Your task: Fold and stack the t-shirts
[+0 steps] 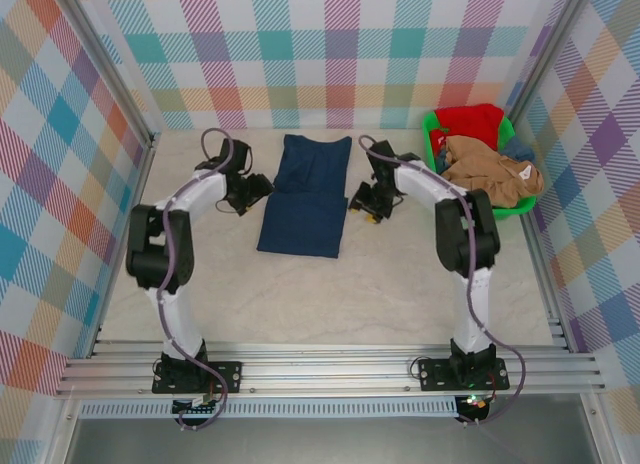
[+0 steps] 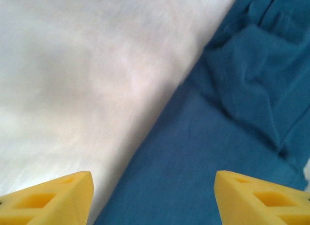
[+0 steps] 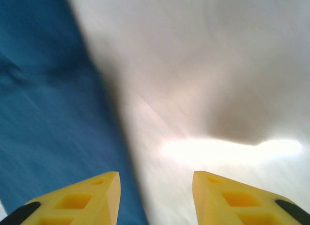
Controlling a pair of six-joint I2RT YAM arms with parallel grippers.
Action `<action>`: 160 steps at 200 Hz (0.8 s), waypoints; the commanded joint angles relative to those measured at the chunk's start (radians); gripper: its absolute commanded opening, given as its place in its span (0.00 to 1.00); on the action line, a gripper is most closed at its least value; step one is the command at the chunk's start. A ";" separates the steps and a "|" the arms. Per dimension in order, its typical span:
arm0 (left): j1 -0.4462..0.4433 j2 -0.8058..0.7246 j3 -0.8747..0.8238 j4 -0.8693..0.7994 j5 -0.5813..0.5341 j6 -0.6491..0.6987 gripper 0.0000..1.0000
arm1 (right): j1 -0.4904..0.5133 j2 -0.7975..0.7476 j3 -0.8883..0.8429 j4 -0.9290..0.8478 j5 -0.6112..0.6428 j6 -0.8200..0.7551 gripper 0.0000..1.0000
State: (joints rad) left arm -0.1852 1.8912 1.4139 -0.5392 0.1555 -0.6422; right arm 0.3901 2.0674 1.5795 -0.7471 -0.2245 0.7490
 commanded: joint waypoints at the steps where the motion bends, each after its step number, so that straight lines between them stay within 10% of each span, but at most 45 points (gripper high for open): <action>1: -0.012 -0.120 -0.170 -0.062 0.016 -0.027 0.64 | 0.057 -0.154 -0.211 0.145 -0.076 0.164 0.42; 71: -0.008 -0.162 -0.396 0.088 0.156 -0.063 0.58 | 0.185 -0.110 -0.383 0.366 -0.175 0.387 0.41; 160: -0.012 -0.130 -0.374 0.132 0.183 -0.054 0.56 | 0.185 -0.028 -0.306 0.344 -0.100 0.305 0.21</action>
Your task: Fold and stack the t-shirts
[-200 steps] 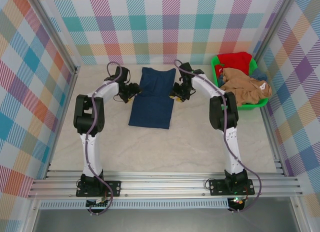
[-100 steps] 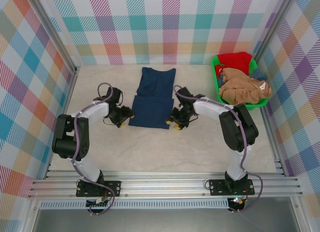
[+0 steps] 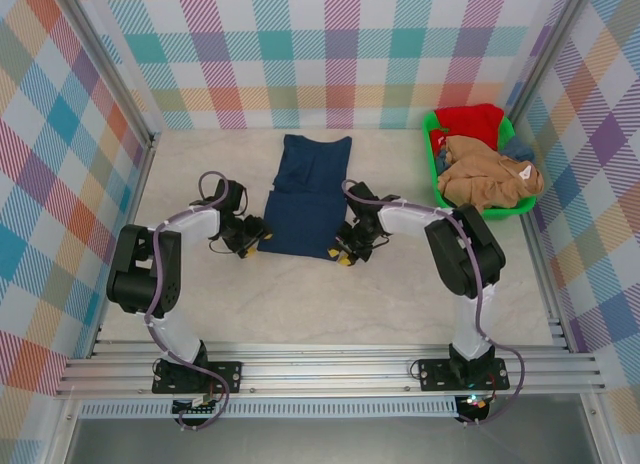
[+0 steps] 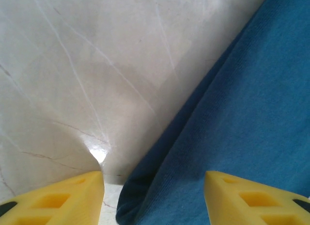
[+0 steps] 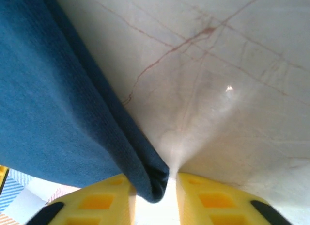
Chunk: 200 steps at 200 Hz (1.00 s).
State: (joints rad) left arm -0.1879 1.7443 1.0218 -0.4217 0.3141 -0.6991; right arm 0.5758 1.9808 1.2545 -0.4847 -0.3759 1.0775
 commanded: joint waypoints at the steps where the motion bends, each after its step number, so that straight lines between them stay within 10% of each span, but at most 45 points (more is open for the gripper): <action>1: -0.009 0.016 0.019 0.015 0.024 0.003 0.56 | -0.001 0.060 0.019 0.083 0.051 -0.024 0.20; 37: -0.010 0.026 0.024 0.027 0.049 0.002 0.54 | -0.001 0.070 0.040 0.087 0.063 -0.040 0.00; 108: -0.040 -0.052 -0.023 -0.020 0.025 -0.023 0.50 | -0.026 0.020 0.002 0.034 0.049 -0.078 0.00; 163: -0.073 -0.010 -0.016 0.057 0.022 -0.064 0.00 | -0.046 0.011 0.013 -0.008 0.025 -0.150 0.00; 200: -0.132 -0.065 -0.030 -0.021 0.013 -0.053 0.00 | -0.063 -0.039 0.015 -0.105 0.038 -0.272 0.00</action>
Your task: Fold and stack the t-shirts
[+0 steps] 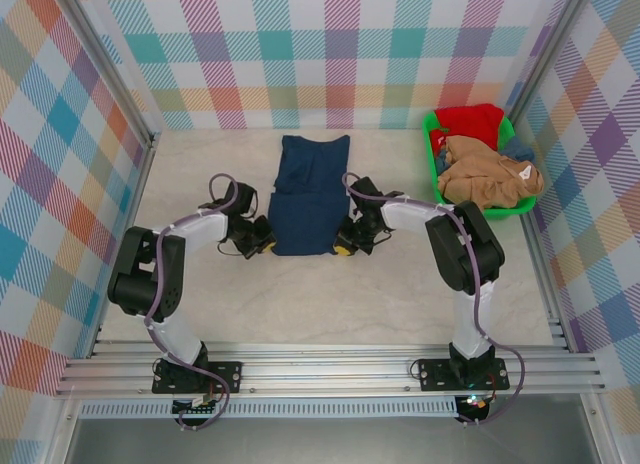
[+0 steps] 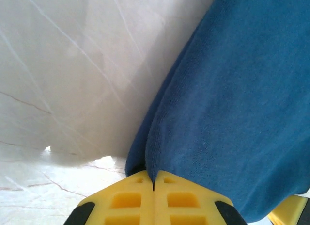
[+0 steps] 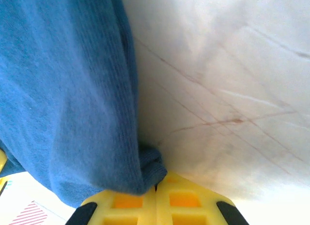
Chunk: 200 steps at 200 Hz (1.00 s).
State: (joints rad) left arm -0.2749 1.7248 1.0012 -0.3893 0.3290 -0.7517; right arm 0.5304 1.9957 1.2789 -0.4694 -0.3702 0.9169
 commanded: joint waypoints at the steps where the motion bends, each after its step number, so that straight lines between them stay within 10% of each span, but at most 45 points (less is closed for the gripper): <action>1: -0.047 -0.047 -0.011 -0.056 -0.001 0.000 0.00 | -0.018 -0.056 -0.010 -0.124 0.031 -0.118 0.00; 108: -0.466 -0.555 -0.329 -0.238 -0.041 -0.266 0.00 | -0.001 -0.425 -0.273 -0.494 -0.243 -0.427 0.00; 200: -0.467 -0.752 -0.187 -0.275 -0.268 -0.468 0.00 | -0.042 -0.433 0.036 -0.633 -0.229 -0.412 0.00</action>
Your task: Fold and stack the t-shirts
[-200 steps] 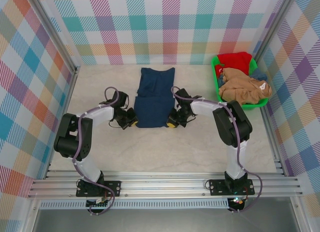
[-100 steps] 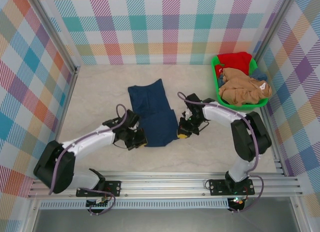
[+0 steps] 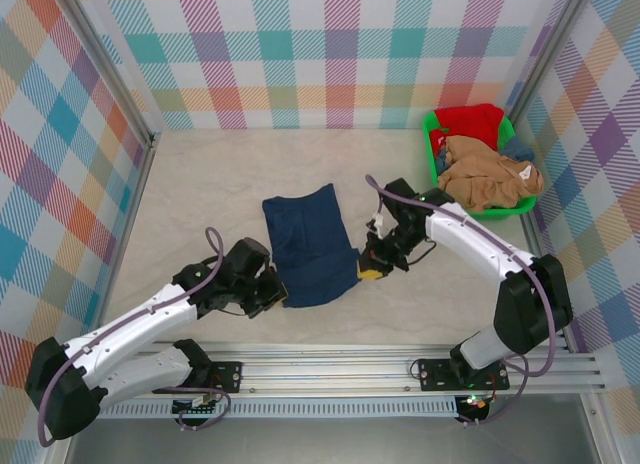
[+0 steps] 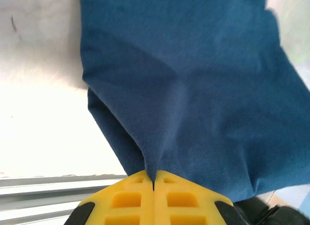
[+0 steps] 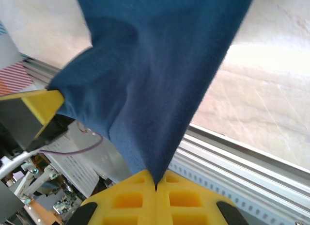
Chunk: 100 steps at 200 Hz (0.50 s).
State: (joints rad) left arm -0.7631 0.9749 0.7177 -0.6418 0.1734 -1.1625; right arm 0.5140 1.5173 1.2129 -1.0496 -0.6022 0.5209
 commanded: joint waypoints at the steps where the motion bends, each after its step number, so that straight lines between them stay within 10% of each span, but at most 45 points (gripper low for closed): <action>1: 0.024 -0.001 0.100 -0.023 -0.115 -0.058 0.00 | -0.027 0.048 0.106 -0.054 0.002 -0.017 0.00; 100: 0.351 0.239 0.303 0.110 -0.004 0.041 0.00 | -0.084 0.374 0.542 -0.015 -0.019 0.000 0.00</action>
State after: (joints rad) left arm -0.4702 1.1778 0.9726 -0.5831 0.1310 -1.1625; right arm 0.4381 1.8450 1.6859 -1.0657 -0.6041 0.5152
